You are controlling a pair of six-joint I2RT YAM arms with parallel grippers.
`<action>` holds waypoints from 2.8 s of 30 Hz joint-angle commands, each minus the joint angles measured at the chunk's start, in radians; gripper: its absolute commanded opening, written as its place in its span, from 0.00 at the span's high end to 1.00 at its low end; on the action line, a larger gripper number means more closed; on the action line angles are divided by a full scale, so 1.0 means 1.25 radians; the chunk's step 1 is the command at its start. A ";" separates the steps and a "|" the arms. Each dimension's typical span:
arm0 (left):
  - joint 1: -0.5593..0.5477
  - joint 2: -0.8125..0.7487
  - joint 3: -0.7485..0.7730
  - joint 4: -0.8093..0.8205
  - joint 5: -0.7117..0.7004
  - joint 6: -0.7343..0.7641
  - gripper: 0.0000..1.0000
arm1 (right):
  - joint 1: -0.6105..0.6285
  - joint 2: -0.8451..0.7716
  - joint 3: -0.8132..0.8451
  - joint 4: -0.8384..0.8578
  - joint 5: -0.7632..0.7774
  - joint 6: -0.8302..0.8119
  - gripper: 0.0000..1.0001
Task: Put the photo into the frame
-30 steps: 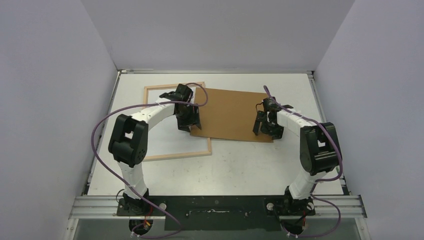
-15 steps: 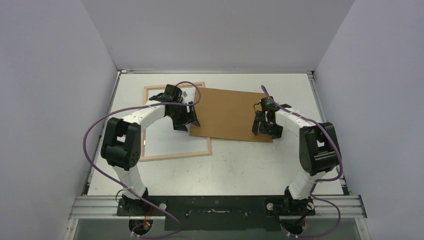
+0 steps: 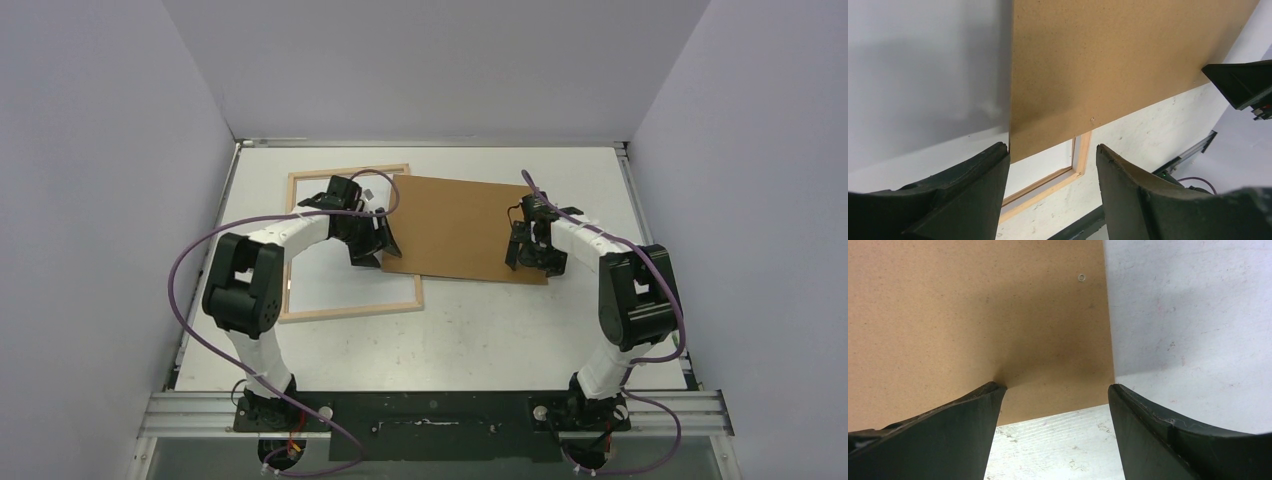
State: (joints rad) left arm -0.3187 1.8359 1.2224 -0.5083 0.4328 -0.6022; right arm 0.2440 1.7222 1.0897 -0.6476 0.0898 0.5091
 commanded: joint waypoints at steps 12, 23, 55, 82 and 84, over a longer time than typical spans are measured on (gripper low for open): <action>0.008 0.044 0.103 -0.144 -0.012 -0.018 0.43 | 0.004 -0.030 -0.014 0.022 -0.002 -0.004 0.22; 0.008 0.067 0.074 -0.112 -0.037 -0.014 0.42 | 0.002 -0.028 -0.017 0.019 0.012 -0.017 0.21; 0.041 0.095 -0.024 0.290 0.286 -0.170 0.84 | 0.005 0.013 -0.040 0.040 -0.018 -0.004 0.25; 0.114 -0.004 0.168 0.068 0.336 -0.205 1.00 | 0.289 -0.293 -0.012 0.215 0.018 -0.368 0.24; 0.117 -0.010 0.173 0.065 0.340 -0.216 1.00 | 0.336 -0.285 -0.020 0.231 0.056 -0.426 0.24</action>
State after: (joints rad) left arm -0.1917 1.8778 1.3899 -0.3882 0.8379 -0.8246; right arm 0.5728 1.3743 1.0710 -0.4473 0.0830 0.1596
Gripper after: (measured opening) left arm 0.049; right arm 0.761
